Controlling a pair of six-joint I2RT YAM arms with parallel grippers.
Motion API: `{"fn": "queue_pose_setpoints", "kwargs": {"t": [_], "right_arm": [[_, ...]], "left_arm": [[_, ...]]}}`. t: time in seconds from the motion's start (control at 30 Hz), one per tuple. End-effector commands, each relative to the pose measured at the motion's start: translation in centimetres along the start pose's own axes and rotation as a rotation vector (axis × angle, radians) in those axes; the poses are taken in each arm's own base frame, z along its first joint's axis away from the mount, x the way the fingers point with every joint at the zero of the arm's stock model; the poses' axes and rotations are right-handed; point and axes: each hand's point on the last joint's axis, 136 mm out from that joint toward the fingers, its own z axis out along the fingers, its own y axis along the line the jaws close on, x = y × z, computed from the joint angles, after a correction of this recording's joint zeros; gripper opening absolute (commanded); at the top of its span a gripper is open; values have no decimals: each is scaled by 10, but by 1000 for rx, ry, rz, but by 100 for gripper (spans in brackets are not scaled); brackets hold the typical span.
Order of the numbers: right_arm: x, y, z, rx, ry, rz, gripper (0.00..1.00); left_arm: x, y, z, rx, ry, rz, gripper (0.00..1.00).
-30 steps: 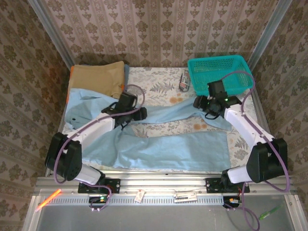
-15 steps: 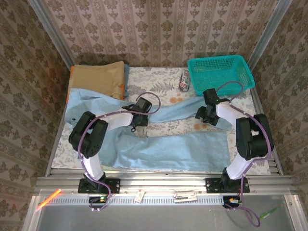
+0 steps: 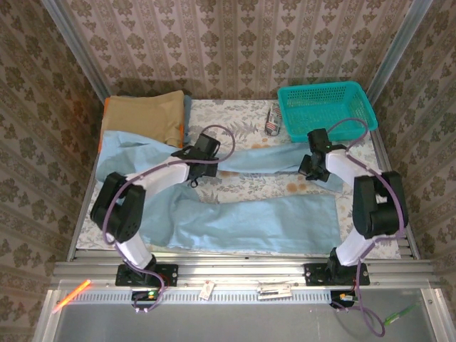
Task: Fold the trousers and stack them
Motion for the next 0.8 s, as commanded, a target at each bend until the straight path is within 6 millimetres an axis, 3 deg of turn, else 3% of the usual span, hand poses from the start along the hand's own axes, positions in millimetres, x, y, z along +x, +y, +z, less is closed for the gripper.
{"fn": "queue_pose_setpoints", "kwargs": {"t": [0.0, 0.2, 0.3, 0.37, 0.43, 0.5, 0.57, 0.6, 0.63, 0.67, 0.77], "right_arm": [[-11, 2, -47, -55, -79, -8, 0], [-23, -4, -96, -87, -161, -12, 0], [-23, -11, -103, -103, -166, 7, 0], [-18, -17, -100, -92, -150, 7, 0], [-6, -19, -94, -97, -118, 2, 10], [4, -21, -90, -102, -89, -1, 31], [11, -25, -90, -100, -89, 1, 55], [12, -28, -92, -93, -96, 9, 62], [12, -31, -94, -84, -105, 15, 64], [11, -33, -96, -76, -111, 21, 65], [8, -26, -102, -113, -119, 23, 65]], "left_arm": [[-32, 8, -33, 21, -80, -16, 0], [-55, 16, -61, 53, -136, -49, 0], [-56, 10, -64, 128, -124, -41, 0], [-48, 0, -56, 212, -65, -41, 0], [-34, -12, -45, 273, -7, -31, 0], [-22, -15, -39, 289, 21, -45, 0], [-15, -16, -41, 284, 16, -76, 18], [-12, -15, -46, 267, 5, -93, 30], [-9, -19, -53, 268, -12, -90, 50], [-5, -22, -59, 246, -21, -82, 54], [12, -43, -77, 218, -35, 0, 52]]}}
